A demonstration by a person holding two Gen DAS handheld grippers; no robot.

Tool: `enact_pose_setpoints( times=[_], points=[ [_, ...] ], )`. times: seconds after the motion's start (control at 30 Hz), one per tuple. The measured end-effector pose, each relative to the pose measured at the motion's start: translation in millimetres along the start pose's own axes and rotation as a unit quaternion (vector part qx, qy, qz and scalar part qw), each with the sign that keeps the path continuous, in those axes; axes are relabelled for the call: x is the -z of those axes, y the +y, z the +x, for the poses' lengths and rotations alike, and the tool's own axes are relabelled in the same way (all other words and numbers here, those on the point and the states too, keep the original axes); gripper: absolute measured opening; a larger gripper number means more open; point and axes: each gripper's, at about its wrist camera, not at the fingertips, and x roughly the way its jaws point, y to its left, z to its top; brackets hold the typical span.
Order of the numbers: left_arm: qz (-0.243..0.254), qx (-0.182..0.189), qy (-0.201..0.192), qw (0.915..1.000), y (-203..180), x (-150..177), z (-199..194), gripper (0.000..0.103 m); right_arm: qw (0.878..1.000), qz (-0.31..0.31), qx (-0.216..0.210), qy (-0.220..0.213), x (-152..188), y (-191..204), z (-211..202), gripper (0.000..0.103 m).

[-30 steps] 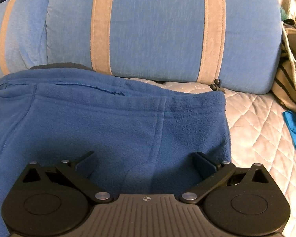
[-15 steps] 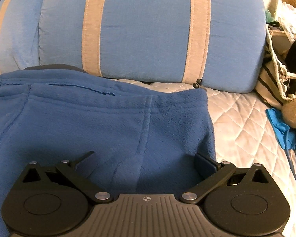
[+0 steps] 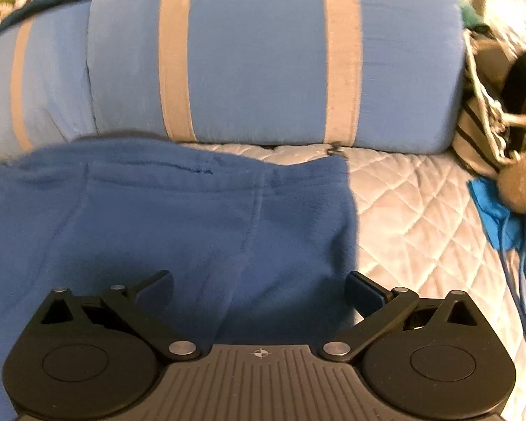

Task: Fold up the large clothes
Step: 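Lower the jacket onto the bed and open both tools, then grasp the jacket edge with both tools and lift it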

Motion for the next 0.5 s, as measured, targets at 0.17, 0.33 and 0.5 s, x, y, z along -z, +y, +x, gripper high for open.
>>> enact_pose_setpoints(
  times=[0.17, 0.33, 0.5],
  points=[
    [-0.014, 0.02, 0.007, 0.9997, 17.3, -3.7, -9.8, 0.1, 0.999, 0.032, -0.008, 0.012, 1.4, -30.3, -20.3, 0.103],
    [-0.053, 0.046, 0.024, 0.9973, 39.6, -0.1, -1.7, 0.1, 0.992, 0.109, -0.056, 0.027, 10.4, -65.6, -26.8, 0.103],
    [-0.067, 0.062, 0.046, 0.9948, 55.4, 6.2, 13.9, 0.1, 0.982, 0.167, -0.075, 0.053, 20.4, -90.4, -15.7, 0.103]
  ],
)
